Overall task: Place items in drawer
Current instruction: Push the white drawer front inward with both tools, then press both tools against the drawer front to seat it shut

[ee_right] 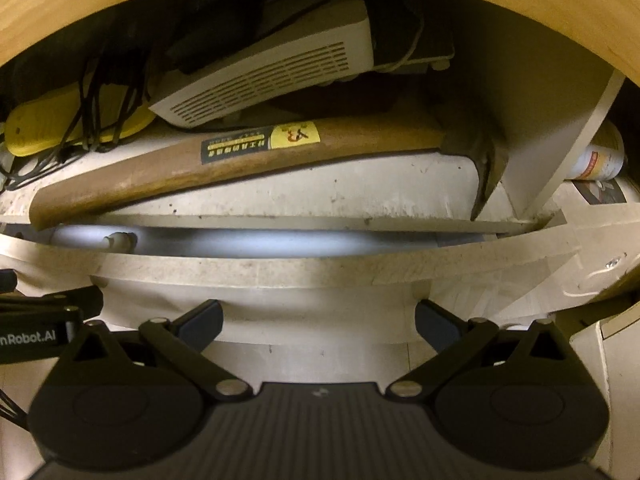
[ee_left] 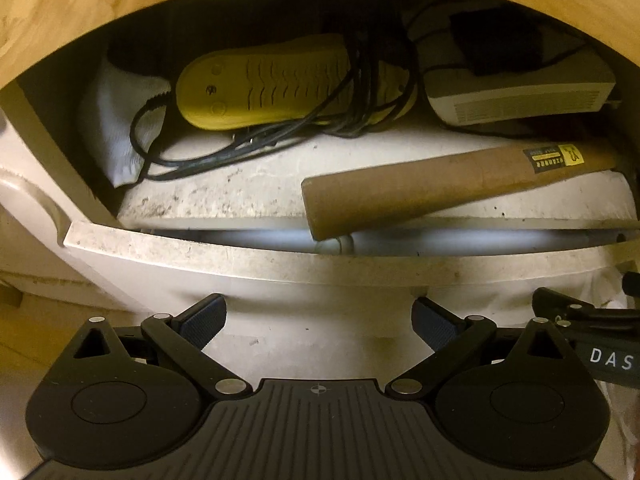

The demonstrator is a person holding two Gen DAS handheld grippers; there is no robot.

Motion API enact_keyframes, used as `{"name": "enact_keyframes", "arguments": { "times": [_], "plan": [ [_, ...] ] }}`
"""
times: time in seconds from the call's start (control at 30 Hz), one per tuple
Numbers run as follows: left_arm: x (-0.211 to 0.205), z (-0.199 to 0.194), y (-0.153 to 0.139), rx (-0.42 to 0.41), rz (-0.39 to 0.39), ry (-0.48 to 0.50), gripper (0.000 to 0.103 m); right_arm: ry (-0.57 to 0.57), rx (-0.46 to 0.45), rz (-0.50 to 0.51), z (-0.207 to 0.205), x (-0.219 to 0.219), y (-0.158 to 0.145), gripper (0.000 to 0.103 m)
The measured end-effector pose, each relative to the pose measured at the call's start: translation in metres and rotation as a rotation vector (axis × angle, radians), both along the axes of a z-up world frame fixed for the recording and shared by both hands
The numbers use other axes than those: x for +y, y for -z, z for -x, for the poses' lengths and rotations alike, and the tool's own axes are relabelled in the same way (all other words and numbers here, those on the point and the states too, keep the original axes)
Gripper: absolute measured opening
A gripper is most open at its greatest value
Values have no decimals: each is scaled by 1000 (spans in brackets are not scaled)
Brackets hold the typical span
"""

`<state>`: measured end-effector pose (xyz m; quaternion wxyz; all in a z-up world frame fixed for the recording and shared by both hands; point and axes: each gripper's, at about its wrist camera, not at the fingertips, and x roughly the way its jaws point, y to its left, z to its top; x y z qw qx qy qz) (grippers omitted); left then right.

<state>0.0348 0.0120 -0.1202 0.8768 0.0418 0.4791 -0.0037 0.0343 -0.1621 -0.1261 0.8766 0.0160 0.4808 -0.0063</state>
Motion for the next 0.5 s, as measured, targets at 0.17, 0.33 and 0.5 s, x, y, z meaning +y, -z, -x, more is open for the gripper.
{"name": "enact_keyframes", "arguments": {
  "times": [0.17, 0.33, 0.5],
  "plan": [
    [0, 4, 0, -29, -4, 1, 102, 0, -28, 2, 4, 0, 1, 103],
    [5, 7, -1, -46, 10, 2, 102, -3, -52, 5, 9, 0, 2, 103],
    [8, 9, -3, -51, 15, 2, 102, -1, -74, -2, 15, -1, 0, 103]
  ]
}}
